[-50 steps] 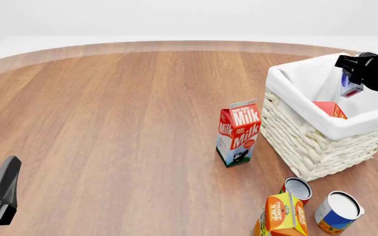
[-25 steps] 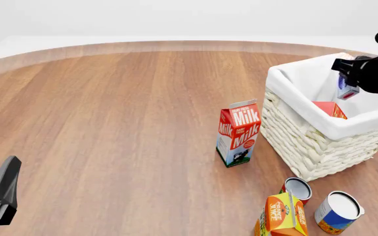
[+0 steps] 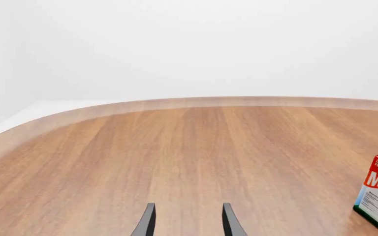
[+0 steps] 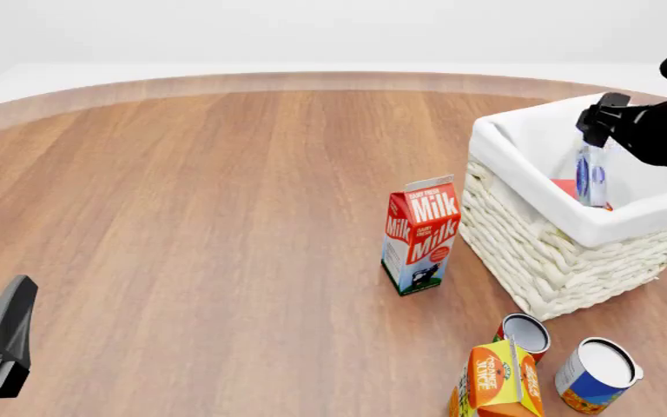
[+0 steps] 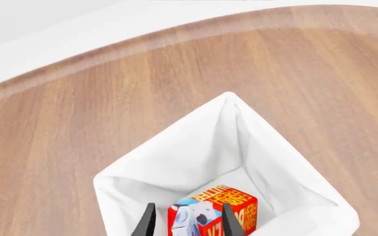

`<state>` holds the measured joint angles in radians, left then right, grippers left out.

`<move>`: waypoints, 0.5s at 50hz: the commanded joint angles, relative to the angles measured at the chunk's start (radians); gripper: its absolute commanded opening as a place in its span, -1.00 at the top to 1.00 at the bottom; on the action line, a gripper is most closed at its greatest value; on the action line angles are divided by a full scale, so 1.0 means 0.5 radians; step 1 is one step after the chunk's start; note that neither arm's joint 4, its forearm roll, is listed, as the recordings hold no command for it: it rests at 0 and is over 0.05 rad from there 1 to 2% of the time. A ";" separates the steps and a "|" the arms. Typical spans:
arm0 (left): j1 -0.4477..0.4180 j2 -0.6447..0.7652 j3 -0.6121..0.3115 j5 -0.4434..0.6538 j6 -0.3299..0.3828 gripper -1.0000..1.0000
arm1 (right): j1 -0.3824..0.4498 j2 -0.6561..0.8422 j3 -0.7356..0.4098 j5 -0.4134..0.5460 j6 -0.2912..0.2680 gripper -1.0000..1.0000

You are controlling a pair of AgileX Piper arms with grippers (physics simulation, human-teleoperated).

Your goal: Pick up the cream cheese box and the butter, and put them in the basket.

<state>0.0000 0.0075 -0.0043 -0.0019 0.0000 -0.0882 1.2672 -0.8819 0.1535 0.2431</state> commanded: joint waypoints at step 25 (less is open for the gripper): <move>0.000 0.000 0.000 0.000 0.000 -1.00 | 0.026 -0.041 -0.011 0.023 0.017 -1.00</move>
<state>0.0000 0.0075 -0.0043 -0.0019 0.0000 -0.0799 1.2539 -0.8853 0.1612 0.2504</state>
